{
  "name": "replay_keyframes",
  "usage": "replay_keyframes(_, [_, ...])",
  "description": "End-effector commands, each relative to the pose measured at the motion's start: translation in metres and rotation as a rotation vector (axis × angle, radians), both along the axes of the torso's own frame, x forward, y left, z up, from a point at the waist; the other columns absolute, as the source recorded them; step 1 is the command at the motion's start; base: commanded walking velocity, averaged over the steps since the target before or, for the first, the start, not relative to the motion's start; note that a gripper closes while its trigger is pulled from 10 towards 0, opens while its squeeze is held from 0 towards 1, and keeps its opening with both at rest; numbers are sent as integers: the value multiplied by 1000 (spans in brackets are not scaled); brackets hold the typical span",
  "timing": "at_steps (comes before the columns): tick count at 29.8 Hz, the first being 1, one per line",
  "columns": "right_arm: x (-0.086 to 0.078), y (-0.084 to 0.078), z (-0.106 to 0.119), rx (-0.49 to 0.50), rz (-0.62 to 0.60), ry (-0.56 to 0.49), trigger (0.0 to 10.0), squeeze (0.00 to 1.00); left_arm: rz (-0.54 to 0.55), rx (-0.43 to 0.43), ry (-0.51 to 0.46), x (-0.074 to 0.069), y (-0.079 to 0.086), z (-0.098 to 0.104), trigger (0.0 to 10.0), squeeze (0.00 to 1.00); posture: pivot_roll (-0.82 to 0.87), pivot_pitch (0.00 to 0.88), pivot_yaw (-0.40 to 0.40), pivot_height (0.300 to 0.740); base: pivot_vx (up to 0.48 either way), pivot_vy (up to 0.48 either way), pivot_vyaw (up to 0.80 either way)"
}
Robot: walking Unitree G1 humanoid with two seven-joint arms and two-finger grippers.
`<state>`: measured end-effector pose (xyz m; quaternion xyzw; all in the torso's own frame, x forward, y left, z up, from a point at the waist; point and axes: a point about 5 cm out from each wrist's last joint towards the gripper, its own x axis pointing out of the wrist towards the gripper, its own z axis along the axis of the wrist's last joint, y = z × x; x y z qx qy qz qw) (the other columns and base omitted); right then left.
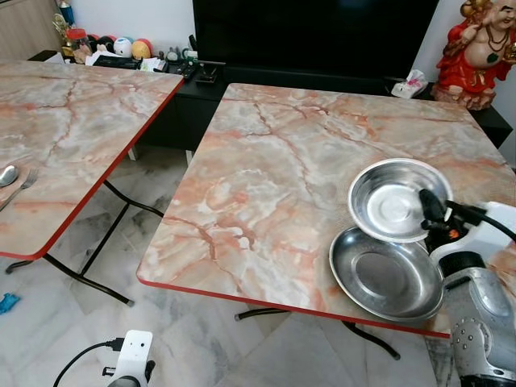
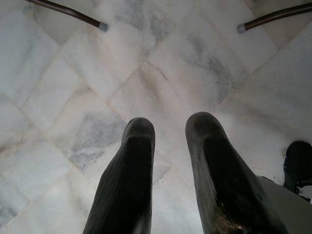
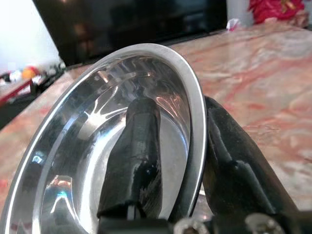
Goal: Setting the table
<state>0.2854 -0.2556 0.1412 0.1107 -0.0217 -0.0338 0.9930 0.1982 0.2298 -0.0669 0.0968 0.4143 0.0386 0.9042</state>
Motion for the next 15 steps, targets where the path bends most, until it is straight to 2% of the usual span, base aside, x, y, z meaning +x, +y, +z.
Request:
replay_keyframes(1, [4,-5,7,-16,5,-4,10000,0,1,-4,37,-6,0,-4,10000,0,51,0,-32,740,0,0,0])
replay_keyframes(5, [6,-6,6,19,16,9,10000,0,1,-5,37,-6,0,-4,10000,0,49,0,-31,740,0,0,0])
replay_keyframes(6, [8,-6,0,36,20,61,10000,0,1,-6,37,-6,0,-4,10000,0,51,0,-32,740,0,0,0])
replay_keyframes(11, [10,-5,-9,83,34,113,10000,0,2,-8,34,-6,-2,-4,10000,0,54,0,-33,740,0,0,0])
replay_keyframes(15, [10,-3,-13,82,53,136,10000,0,3,-9,34,-6,-3,-5,10000,0,55,0,-33,740,0,0,0])
